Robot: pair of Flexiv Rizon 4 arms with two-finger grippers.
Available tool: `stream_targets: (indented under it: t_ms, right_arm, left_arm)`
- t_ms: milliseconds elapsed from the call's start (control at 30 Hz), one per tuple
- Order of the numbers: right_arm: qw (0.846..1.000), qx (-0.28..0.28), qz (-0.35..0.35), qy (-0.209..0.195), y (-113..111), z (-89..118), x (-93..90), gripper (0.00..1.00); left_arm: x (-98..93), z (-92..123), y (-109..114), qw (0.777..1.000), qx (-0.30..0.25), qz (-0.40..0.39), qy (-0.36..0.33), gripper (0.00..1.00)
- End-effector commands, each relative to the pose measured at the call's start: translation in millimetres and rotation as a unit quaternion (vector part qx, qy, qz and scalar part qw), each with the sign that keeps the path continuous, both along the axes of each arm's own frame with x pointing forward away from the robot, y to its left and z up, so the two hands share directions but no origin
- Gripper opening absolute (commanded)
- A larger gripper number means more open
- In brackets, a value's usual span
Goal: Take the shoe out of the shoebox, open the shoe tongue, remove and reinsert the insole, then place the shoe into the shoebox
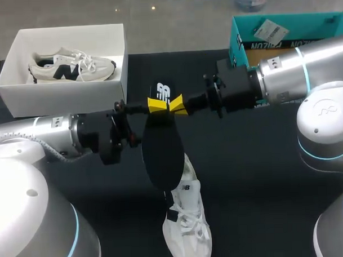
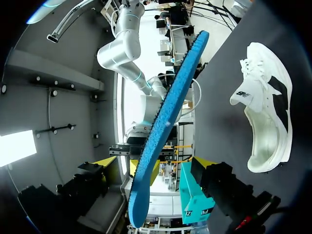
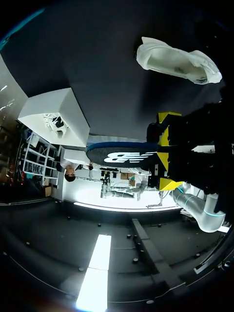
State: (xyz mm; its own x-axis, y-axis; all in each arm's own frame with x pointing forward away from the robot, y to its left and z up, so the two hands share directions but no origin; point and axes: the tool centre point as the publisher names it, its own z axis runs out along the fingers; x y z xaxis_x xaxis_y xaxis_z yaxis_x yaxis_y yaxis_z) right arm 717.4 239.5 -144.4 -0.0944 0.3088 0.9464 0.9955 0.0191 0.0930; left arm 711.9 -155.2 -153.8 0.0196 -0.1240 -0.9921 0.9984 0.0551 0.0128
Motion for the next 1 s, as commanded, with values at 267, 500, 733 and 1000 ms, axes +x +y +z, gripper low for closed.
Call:
stream_targets:
  t_ms: [267, 500, 733, 1000]
  right_arm:
    - [1.000, 0.004, -0.007, 0.005, -2.9, -3.7, -1.3, 0.00]
    - [1.000, 0.003, -0.004, 0.010, -2.4, -6.9, 1.8, 0.00]
    - [1.000, -0.006, -0.010, 0.008, -7.2, -4.7, 1.7, 0.00]
    - [0.999, -0.041, -0.032, -0.004, -31.3, 7.3, -3.5, 1.00]
  left_arm:
    - [0.3, -1.9, -3.0, 1.000, 0.000, -0.004, -0.005, 0.00]
    - [-2.7, -1.3, -6.0, 1.000, 0.001, -0.010, -0.007, 0.00]
    - [-2.6, -0.1, -6.3, 1.000, -0.002, -0.016, -0.008, 0.00]
    - [1.0, -1.7, -5.6, 1.000, -0.002, -0.024, 0.004, 0.00]
